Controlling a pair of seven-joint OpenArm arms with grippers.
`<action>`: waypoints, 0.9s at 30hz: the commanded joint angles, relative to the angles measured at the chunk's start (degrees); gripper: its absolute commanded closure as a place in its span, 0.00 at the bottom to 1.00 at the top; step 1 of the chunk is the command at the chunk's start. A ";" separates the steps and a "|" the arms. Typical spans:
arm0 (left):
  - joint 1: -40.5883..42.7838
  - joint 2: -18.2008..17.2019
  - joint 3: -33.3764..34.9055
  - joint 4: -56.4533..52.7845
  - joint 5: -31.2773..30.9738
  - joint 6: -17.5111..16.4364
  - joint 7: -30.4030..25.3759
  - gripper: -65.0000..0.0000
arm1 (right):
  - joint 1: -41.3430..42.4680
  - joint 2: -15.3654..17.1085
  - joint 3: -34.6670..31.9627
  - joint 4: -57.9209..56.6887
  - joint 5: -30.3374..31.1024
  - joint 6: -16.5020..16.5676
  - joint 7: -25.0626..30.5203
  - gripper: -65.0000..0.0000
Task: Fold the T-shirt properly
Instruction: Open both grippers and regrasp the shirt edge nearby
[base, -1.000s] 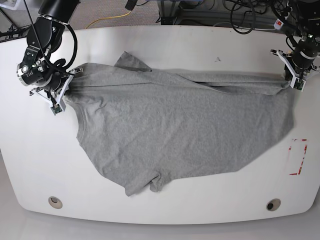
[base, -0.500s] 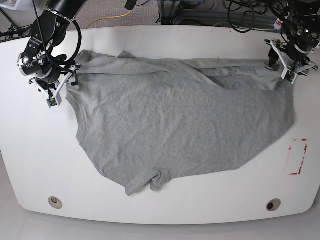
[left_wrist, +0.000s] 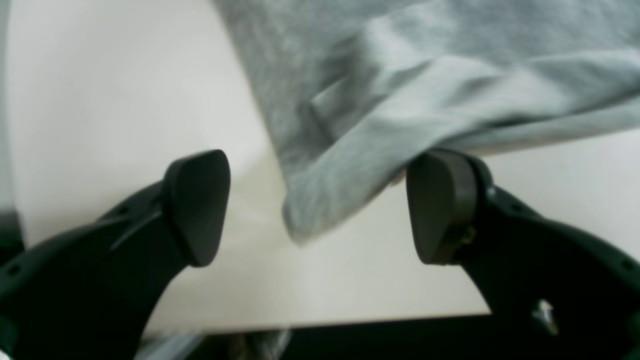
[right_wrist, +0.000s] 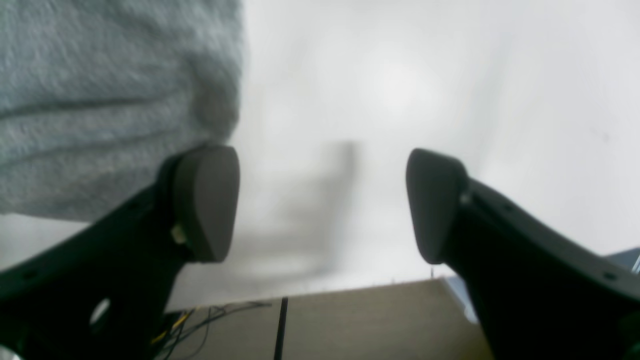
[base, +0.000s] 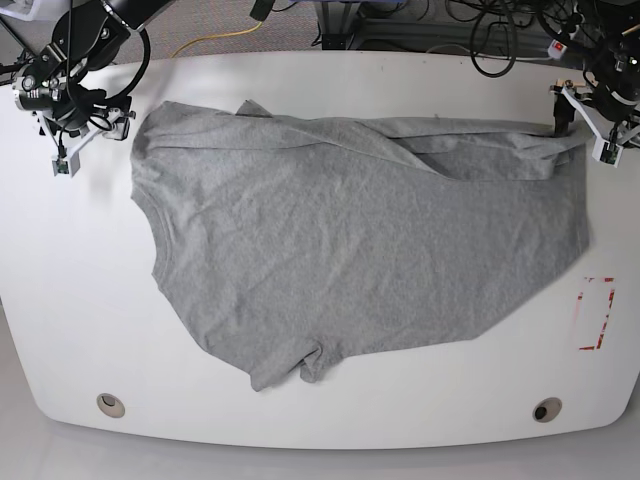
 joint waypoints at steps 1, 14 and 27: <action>-0.13 -1.04 -1.42 -0.06 -0.60 0.14 -0.41 0.21 | -0.38 0.42 0.45 0.49 0.49 0.01 -0.17 0.25; -1.97 0.89 -4.06 5.39 -0.51 0.14 -0.50 0.21 | -2.58 -1.69 0.28 -10.85 17.37 0.01 -2.37 0.25; -2.06 0.89 -4.06 5.21 -0.51 0.14 -0.50 0.21 | -4.52 -2.84 0.45 -9.35 25.81 0.01 -2.94 0.25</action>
